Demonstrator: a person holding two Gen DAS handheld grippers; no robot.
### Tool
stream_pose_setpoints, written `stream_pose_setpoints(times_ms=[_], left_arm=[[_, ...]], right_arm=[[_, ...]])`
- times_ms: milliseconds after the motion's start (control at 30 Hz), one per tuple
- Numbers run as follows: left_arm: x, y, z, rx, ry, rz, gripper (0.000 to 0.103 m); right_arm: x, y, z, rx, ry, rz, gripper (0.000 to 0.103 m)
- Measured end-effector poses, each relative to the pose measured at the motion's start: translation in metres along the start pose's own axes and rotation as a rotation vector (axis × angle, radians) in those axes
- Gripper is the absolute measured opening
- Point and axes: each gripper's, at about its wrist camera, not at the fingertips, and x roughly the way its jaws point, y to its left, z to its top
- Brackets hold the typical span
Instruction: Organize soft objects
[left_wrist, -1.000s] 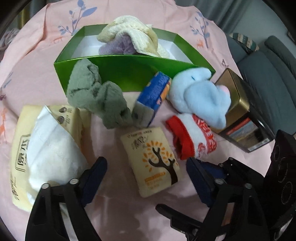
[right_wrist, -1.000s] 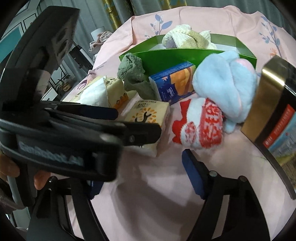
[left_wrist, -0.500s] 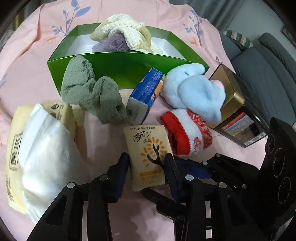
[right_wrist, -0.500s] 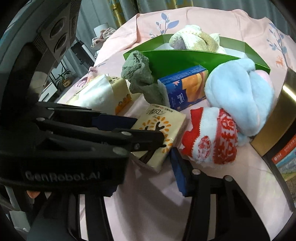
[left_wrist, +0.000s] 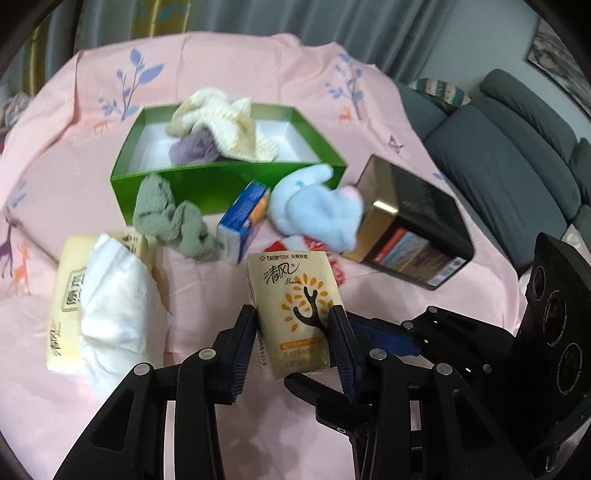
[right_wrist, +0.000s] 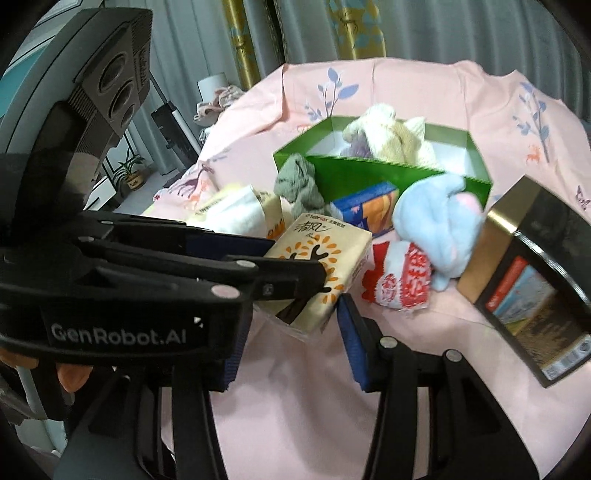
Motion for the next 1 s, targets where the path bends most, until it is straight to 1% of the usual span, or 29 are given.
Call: stream_pose_setpoints(times_ms=[300,733,1000], left_arm=[[-0.025,-0.027,0.005,0.059,-0.064,-0.006,0.041],[-0.041,-0.046,0.013,0.099,-0.113,-0.011,0.041],[-0.039,-0.055,0.030,0.127,-0.130,-0.008,0.041]], right_arm=[[-0.040,0.001,0.002,0.002,-0.066,-0.033,0.047],[-0.061,-0.002,0.011,0.001,-0.126,-0.054,0.047],[-0.065,-0.012,0.021,-0.009,-0.154,-0.077,0.047]])
